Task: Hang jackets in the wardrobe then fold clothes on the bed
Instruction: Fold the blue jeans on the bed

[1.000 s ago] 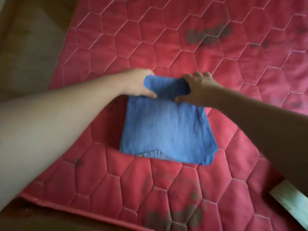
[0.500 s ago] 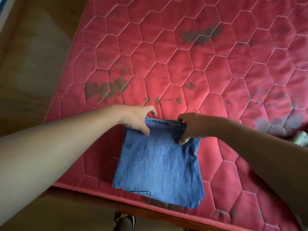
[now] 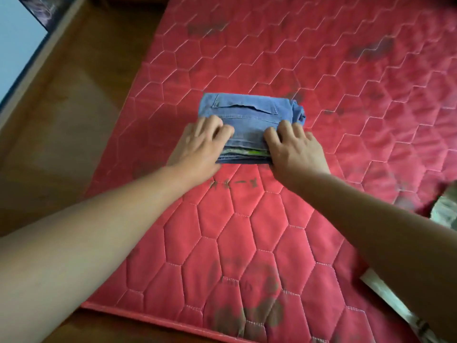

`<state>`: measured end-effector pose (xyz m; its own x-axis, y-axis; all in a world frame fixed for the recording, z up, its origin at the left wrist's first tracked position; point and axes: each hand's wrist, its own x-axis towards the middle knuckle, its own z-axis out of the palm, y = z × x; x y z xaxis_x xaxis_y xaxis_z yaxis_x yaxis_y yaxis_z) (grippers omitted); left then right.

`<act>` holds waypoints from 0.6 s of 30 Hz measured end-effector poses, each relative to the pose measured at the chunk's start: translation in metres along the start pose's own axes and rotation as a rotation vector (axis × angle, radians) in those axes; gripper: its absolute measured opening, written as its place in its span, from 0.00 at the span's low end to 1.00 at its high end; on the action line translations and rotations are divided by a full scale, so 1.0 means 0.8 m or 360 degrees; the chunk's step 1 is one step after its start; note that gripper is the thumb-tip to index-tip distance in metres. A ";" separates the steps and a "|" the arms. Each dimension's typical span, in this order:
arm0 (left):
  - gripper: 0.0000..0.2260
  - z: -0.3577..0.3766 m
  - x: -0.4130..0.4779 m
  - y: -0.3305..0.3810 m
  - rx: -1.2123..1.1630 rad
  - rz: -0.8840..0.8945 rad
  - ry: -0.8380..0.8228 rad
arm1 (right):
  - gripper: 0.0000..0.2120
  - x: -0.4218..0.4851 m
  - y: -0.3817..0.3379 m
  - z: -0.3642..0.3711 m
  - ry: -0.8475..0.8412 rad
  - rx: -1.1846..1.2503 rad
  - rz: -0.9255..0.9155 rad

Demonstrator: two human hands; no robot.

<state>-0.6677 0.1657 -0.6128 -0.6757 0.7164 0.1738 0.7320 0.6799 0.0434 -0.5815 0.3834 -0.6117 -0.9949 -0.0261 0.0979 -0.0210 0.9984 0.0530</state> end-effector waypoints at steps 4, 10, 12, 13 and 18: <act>0.34 0.086 -0.093 0.027 0.0041 0.0015 -0.0708 | 0.28 -0.086 -0.035 0.086 -0.0594 0.0080 -0.0050; 0.14 0.124 -0.065 0.018 -0.0364 -0.0170 0.0113 | 0.21 -0.067 -0.033 0.116 -0.0042 0.0484 0.0241; 0.19 0.139 -0.034 0.017 -0.0299 -0.0274 0.0107 | 0.23 -0.036 -0.038 0.131 -0.0020 0.0558 0.0279; 0.22 0.151 -0.028 0.018 -0.0237 -0.0328 0.0017 | 0.27 -0.027 -0.041 0.143 -0.0121 0.0556 0.0299; 0.24 0.203 -0.044 0.007 -0.0220 -0.0290 -0.0038 | 0.35 -0.030 -0.045 0.195 -0.0250 0.0545 0.0368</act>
<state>-0.6538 0.1700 -0.7780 -0.7984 0.5885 0.1273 0.6017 0.7716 0.2063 -0.5724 0.3560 -0.7713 -0.9797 0.1815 -0.0849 0.1985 0.9369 -0.2877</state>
